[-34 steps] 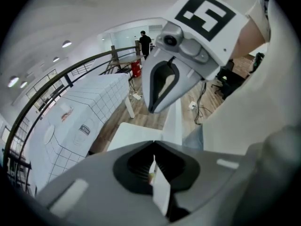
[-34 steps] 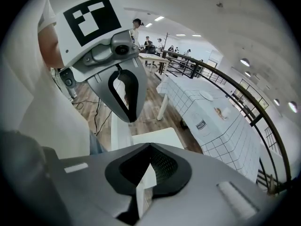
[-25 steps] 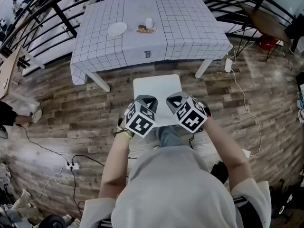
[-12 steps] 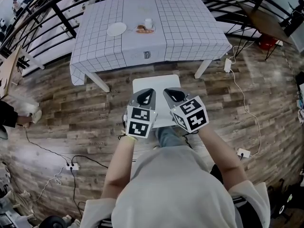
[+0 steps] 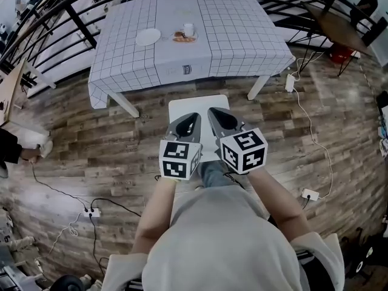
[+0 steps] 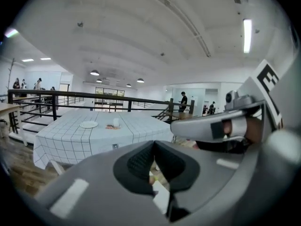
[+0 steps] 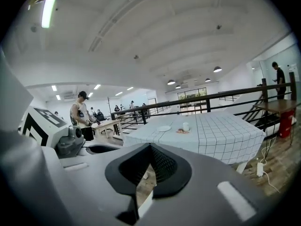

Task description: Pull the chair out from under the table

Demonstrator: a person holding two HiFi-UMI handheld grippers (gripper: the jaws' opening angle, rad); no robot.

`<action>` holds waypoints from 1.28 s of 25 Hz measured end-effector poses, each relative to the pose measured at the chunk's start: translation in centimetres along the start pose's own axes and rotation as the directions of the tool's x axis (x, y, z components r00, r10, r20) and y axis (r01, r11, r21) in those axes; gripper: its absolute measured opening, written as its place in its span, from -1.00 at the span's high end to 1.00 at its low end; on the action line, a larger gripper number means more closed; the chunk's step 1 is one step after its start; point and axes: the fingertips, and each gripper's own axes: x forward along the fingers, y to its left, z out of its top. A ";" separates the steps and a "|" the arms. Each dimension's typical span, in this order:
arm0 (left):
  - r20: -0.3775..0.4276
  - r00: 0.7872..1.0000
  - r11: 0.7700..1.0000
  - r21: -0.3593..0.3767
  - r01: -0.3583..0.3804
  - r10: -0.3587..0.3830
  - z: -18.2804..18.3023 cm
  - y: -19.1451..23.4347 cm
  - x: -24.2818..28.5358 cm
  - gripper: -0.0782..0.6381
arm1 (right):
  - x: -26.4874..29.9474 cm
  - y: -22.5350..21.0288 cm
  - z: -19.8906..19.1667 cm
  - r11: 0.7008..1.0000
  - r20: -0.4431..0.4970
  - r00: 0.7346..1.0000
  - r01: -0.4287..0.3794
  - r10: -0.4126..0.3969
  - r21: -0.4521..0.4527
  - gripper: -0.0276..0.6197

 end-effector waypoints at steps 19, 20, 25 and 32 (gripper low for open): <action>0.006 1.000 1.000 -0.001 -0.001 0.001 -0.4 -0.5 -0.8 0.76 | -1.4 0.8 -1.4 0.999 0.033 0.999 0.005 -0.006 0.039 0.92; 0.006 1.000 1.000 0.000 0.001 -0.001 -0.3 -0.5 -0.8 0.76 | -1.4 0.8 -1.3 0.999 0.034 0.999 0.006 -0.008 0.037 0.92; 0.020 1.000 1.000 0.010 0.013 -0.013 0.1 -0.8 -1.0 0.76 | -1.5 0.9 -1.4 0.999 0.036 0.999 0.010 -0.011 0.035 0.92; 0.013 1.000 1.000 0.022 0.008 -0.008 0.0 -0.7 -1.0 0.76 | -1.5 0.9 -1.4 0.999 0.040 0.999 0.011 -0.012 0.038 0.92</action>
